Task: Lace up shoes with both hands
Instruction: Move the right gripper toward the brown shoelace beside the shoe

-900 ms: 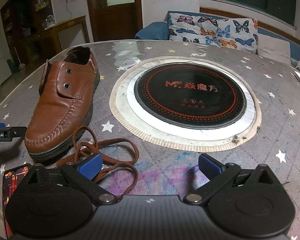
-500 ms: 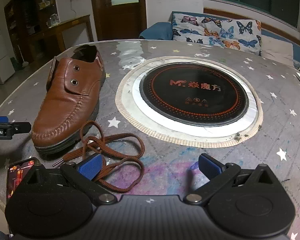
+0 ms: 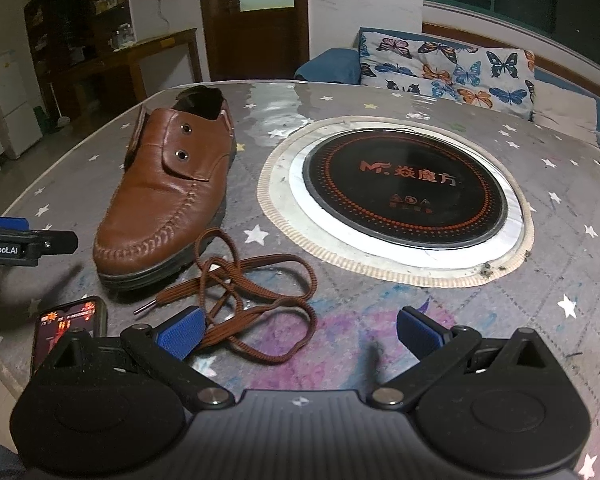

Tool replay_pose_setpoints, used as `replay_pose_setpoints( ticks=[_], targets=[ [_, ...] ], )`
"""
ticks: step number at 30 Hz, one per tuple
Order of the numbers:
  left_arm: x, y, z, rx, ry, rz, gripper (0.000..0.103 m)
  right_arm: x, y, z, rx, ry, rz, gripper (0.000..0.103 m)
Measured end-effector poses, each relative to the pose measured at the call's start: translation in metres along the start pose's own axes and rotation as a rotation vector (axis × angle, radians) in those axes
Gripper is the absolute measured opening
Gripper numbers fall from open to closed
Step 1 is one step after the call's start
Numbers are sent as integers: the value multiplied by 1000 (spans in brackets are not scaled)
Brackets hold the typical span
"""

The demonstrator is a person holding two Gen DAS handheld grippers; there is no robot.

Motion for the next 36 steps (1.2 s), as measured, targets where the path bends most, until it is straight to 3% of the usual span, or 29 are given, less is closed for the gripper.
replay_pose_setpoints(
  ticks=[36],
  targets=[
    [-22,-6,15,48,3,25,103,-18,-15,-17,-40,27,17,103]
  ],
)
Point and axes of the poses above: each gripper's, at about its wrist camera, not at the fingertips, and x roughly the way its jaws point, z to its right, y to its top, the point moved 2 cm from there along x, roughly the way its jaws point, and after that the axes turned 14 degrees about -z, right-handed, at the moved point
